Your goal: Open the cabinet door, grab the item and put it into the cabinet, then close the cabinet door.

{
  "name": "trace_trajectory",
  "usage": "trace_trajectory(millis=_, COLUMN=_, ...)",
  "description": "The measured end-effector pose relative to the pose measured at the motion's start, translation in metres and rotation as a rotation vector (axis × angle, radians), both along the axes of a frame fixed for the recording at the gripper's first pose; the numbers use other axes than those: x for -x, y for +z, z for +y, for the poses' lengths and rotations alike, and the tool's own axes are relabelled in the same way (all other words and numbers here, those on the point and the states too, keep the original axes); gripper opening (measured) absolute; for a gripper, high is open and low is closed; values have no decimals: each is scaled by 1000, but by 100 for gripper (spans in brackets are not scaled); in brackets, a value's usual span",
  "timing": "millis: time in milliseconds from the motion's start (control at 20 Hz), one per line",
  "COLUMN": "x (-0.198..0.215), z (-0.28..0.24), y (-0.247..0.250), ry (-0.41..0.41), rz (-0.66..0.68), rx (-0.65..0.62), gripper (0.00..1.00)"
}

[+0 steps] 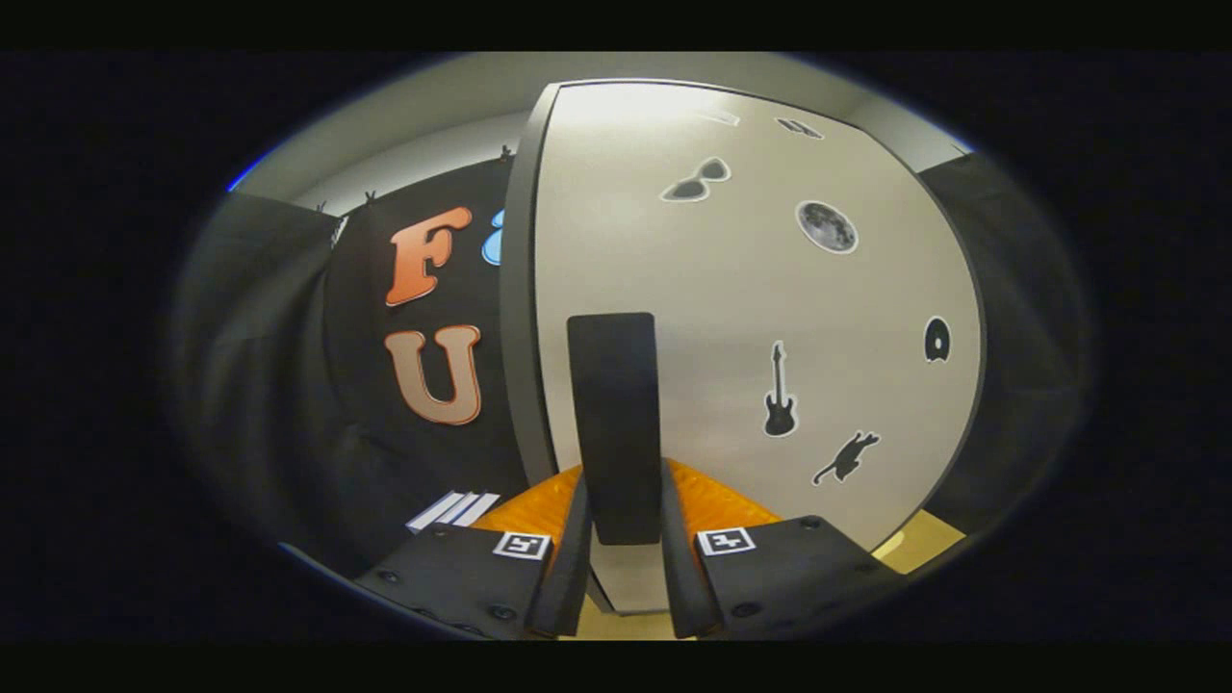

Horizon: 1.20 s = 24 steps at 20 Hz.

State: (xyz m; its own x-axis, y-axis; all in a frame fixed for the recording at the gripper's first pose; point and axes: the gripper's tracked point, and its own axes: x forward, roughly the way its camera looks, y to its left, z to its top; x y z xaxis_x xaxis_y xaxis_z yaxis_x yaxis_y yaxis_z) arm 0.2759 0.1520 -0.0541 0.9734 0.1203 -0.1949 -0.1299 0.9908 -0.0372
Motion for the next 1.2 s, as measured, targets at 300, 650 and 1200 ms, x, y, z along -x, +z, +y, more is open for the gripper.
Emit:
trace_trajectory(millis=300, x=7, z=-2, y=-1, ry=37, rz=13, rx=24, gripper=32)
trace_trajectory(millis=650, x=63, z=-18, y=11, ry=78, rz=-4, rx=-6, gripper=32)
trace_trajectory(millis=1200, x=175, z=-91, y=37, ry=104, rz=-31, rx=-47, gripper=25)
